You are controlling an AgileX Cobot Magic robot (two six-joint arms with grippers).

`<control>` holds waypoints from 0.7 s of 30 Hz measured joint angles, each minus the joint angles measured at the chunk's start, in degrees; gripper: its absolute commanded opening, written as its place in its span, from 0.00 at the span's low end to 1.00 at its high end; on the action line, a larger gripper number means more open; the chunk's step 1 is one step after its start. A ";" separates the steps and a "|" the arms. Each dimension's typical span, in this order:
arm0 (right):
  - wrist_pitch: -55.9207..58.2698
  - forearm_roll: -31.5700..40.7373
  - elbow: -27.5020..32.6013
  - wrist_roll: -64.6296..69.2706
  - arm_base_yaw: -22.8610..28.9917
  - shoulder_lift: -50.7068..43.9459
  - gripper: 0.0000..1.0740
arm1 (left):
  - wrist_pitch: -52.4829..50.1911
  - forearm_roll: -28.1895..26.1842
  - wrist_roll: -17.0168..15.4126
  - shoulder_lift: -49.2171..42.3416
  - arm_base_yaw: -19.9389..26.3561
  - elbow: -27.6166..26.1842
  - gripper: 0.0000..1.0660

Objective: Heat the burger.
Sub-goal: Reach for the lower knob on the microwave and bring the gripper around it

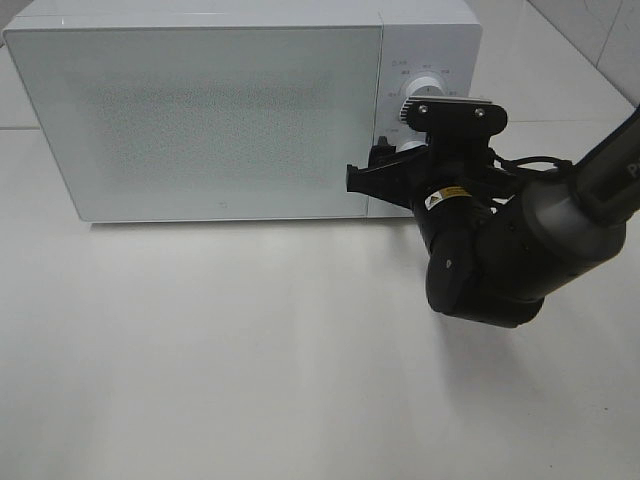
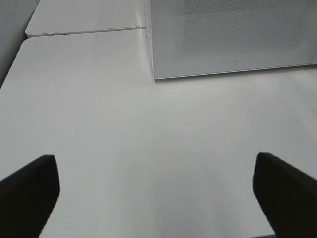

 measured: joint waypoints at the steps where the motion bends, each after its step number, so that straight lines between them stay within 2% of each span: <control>1: -0.06 -0.06 0.06 0.63 -0.06 0.00 0.70 | 0.00 0.00 0.06 0.00 0.00 0.00 0.94; 21: 0.06 -0.97 -1.26 1.49 -0.06 3.15 0.69 | 0.00 0.00 0.06 0.00 0.00 0.00 0.94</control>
